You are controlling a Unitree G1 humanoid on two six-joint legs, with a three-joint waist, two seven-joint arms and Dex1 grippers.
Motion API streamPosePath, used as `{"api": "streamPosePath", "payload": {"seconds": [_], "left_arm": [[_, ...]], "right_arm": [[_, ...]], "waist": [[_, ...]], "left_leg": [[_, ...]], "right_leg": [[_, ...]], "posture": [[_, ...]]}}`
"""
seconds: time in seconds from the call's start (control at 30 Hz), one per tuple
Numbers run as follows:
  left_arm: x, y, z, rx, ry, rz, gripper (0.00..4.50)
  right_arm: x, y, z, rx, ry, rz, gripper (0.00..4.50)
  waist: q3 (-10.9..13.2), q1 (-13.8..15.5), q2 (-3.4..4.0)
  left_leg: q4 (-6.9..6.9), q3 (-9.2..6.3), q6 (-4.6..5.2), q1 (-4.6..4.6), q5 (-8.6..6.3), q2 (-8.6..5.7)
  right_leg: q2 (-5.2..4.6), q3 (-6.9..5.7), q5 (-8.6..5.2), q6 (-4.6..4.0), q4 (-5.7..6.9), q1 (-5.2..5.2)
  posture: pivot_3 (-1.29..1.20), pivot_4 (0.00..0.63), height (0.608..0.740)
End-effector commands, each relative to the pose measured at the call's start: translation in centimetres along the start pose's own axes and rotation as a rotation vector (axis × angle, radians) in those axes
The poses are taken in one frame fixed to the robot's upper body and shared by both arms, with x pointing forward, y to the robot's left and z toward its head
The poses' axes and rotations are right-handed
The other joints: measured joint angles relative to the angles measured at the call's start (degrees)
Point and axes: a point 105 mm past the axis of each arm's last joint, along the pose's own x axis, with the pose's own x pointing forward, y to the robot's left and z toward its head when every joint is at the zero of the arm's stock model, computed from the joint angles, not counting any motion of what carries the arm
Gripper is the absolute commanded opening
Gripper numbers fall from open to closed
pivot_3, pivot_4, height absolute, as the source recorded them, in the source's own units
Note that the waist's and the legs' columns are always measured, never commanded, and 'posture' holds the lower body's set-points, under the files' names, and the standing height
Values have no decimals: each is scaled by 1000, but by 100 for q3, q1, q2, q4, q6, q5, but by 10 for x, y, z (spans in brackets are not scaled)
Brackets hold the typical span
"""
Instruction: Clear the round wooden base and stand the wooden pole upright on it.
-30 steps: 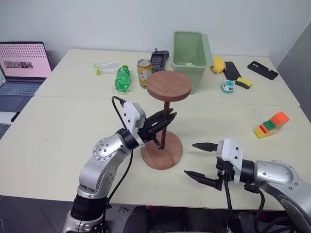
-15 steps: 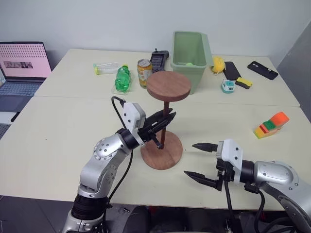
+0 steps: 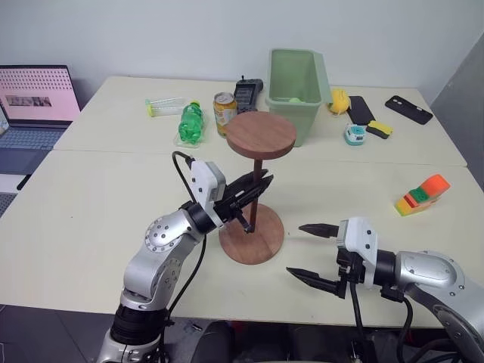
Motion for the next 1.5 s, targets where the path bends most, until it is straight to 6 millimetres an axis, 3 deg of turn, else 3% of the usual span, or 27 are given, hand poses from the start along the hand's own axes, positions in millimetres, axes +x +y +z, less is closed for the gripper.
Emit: {"api": "streamPosePath", "payload": {"seconds": [0.03, 0.7, 1.27, 1.5], "left_arm": [[-1, -3, 3, 13, -5, -7, 272], [-8, -3, -3, 17, 8, 25, 272], [-31, -1, -29, 8, 120, 96, 272], [-36, 1, -37, 5, 159, 91, 272]], "right_arm": [[-2, 4, 9, -37, -21, 15, 4500], [-2, 5, 9, -38, -23, 15, 4500], [2, 4, 12, -39, -44, 0, 4500], [2, 5, 11, -34, -47, 1, 4500]], "waist": [[0, 1, 0], [0, 1, 0], [-2, -8, 3], [-11, -13, 6]], "left_leg": [[0, 0, 0, 0, 0, 0], [-1, 0, 0, 1, 0, 1], [-7, 1, 1, 15, -1, 6], [-57, 23, 3, 88, -2, 5]], "right_leg": [[0, 0, 0, 0, 0, 0], [0, 1, 0, 0, 0, 0], [0, 2, 0, 0, -3, 10], [1, 11, -1, 0, -27, 64]], "posture": [[0, 150, 740], [0, 150, 740], [0, 150, 740], [0, 150, 740]]}}
